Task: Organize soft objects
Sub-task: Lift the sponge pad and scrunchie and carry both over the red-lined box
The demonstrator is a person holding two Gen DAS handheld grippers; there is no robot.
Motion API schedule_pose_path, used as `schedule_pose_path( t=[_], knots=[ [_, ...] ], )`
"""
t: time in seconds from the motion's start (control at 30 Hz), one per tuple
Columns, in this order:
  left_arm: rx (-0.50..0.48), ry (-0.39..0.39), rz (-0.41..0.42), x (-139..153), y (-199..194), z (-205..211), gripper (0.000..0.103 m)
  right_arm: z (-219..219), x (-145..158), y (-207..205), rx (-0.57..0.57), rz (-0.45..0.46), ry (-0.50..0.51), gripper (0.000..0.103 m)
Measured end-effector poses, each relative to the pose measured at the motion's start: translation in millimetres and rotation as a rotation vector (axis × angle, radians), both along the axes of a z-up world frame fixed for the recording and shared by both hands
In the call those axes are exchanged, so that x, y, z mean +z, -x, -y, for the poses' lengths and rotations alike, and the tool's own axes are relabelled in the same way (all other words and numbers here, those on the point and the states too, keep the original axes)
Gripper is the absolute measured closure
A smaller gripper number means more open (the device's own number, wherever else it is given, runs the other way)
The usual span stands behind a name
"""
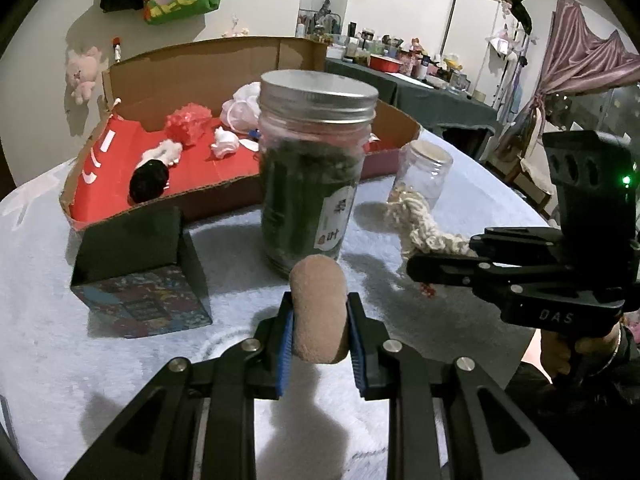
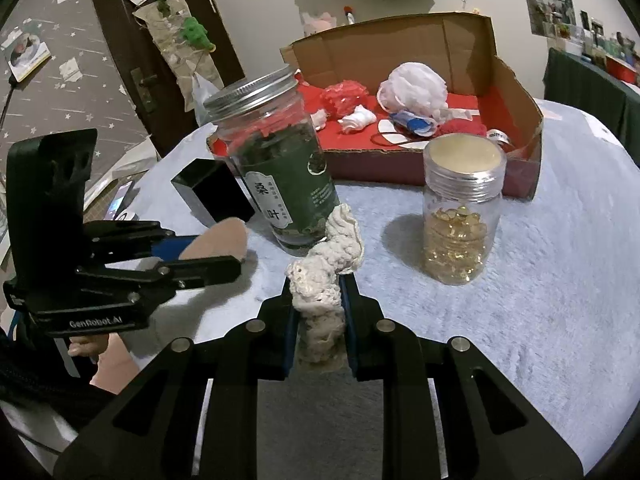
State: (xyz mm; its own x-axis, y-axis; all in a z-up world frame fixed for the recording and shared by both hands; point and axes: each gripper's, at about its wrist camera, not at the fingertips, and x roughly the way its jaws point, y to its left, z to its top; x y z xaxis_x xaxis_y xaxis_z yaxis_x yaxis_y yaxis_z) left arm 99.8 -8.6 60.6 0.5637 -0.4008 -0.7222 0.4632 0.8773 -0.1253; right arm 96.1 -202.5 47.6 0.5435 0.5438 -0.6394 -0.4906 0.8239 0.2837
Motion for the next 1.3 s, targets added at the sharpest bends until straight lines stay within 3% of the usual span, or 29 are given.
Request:
schedule_pose_path(
  t=[0.63,1.3],
  knots=[
    [0.031,0.014,0.011,7,1,-18,0.078,12,2,3,-0.021,-0.007,-0.005,0.084],
    [0.107,0.01,0.106,54,-15,-59,0.078,46,55,-6,-0.076,0.125,0.025,0.084]
  ],
)
